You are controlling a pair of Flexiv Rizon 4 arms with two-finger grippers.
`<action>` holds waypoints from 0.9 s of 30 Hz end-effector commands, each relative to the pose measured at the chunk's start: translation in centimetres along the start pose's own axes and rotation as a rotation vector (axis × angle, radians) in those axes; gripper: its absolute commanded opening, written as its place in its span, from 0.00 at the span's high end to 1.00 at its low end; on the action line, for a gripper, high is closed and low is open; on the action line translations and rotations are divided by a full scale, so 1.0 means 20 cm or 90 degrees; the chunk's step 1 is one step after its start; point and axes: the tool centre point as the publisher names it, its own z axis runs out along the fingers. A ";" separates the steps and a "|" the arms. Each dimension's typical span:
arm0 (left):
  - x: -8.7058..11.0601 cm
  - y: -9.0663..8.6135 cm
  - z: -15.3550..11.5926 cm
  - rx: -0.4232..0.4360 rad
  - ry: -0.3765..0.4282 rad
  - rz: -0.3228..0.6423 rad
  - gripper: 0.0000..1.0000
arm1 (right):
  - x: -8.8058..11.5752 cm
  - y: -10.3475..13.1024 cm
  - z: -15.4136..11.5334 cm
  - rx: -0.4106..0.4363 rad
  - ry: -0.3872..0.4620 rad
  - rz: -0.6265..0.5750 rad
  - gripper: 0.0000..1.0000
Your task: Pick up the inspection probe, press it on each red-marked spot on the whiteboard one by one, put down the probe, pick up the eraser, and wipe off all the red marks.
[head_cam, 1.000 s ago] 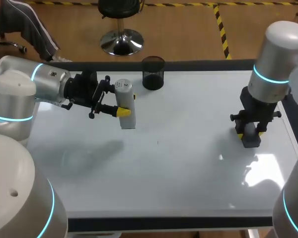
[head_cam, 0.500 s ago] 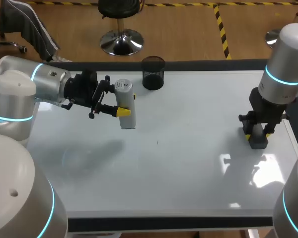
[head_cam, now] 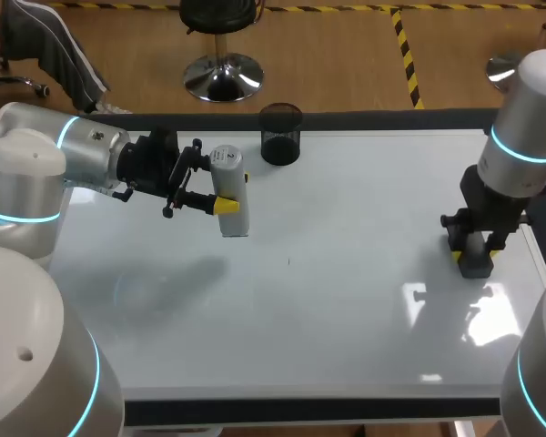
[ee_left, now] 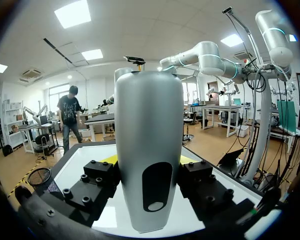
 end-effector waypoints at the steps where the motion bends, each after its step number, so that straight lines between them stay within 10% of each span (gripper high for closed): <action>1: 0.00 -0.01 0.00 0.000 -0.001 0.001 1.00 | -0.01 -0.01 0.01 -0.002 0.002 0.001 0.57; 6: 0.00 -0.01 0.00 0.000 -0.001 0.001 1.00 | -0.02 -0.02 -0.01 -0.006 -0.003 0.005 0.00; 27: 0.00 -0.01 0.00 0.000 -0.001 0.001 1.00 | 0.08 -0.03 -0.18 -0.040 -0.018 0.034 0.00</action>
